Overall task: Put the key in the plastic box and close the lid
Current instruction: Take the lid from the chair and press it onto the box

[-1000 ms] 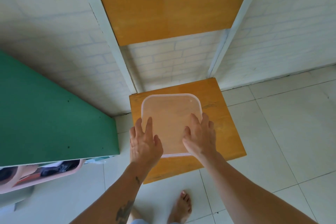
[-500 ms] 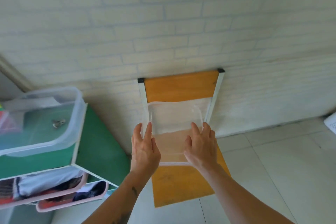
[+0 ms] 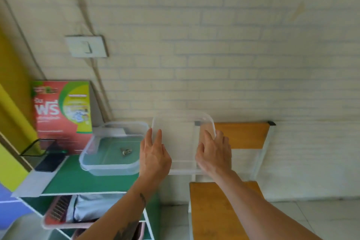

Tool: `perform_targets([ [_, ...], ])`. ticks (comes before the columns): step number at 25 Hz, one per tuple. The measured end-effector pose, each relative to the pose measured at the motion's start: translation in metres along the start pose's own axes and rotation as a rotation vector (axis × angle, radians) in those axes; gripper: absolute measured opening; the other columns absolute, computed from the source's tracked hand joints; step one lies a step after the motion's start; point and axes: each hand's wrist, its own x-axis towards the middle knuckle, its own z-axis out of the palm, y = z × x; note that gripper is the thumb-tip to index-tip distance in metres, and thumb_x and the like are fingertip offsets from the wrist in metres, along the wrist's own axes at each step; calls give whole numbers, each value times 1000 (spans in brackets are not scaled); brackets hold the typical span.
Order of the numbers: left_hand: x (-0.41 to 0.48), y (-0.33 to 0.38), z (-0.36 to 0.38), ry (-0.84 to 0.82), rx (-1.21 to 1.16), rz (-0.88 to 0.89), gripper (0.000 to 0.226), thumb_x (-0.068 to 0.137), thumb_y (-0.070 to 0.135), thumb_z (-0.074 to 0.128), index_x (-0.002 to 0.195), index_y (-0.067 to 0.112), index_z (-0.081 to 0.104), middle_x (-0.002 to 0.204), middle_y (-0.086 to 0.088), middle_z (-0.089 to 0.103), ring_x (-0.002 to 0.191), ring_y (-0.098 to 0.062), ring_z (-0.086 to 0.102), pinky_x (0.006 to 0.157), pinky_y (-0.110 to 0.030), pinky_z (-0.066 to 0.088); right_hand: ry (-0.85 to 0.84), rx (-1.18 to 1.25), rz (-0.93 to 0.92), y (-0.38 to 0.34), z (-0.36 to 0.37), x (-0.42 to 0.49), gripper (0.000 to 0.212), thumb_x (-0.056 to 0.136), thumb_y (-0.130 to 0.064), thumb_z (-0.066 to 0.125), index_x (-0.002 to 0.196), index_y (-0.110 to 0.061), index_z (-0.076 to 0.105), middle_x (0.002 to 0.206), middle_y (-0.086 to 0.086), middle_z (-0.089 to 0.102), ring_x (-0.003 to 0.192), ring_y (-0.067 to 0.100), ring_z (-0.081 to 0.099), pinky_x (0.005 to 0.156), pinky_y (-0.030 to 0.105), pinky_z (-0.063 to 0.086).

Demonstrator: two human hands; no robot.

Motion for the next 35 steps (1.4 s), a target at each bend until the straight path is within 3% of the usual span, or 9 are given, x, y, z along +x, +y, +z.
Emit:
perform_targets([
  [5, 42, -76, -61, -14, 35, -46, 53, 97, 18, 37, 150, 20, 32, 162, -9, 18, 145, -32, 23, 119, -43, 21, -69, -2, 2, -101, 28, 4, 47, 97, -38, 36, 140, -20, 42, 145, 18, 36, 125, 34, 39, 103, 44, 38],
  [13, 84, -159, -105, -110, 104, -23, 55, 93, 23, 42, 147, 16, 34, 158, -14, 26, 141, -34, 29, 116, -47, 29, -172, -27, 27, -194, 64, 6, 43, 97, -37, 35, 135, -19, 43, 134, 16, 42, 116, 32, 42, 94, 41, 39],
  [18, 95, -188, -105, -170, 141, -22, 54, 90, 25, 43, 142, 16, 36, 154, -14, 31, 131, -36, 39, 110, -49, 35, -243, -41, 38, -213, 84, 9, 42, 96, -37, 35, 132, -17, 45, 133, 17, 41, 116, 33, 41, 97, 42, 40],
  [26, 98, -211, -92, -241, 159, -65, 59, 94, 29, 41, 149, 17, 26, 161, -14, 17, 140, -36, 29, 115, -51, 29, -313, -56, 52, -221, 106, 17, 36, 95, -36, 35, 122, -17, 49, 131, 17, 42, 113, 33, 42, 96, 45, 42],
  [35, 104, -217, -89, -280, 225, -84, 64, 93, 30, 40, 152, 16, 20, 162, -16, 12, 143, -37, 23, 116, -51, 29, -349, -52, 37, -225, 117, 26, 48, 95, -36, 36, 139, -16, 42, 140, 18, 36, 122, 35, 39, 100, 45, 40],
])
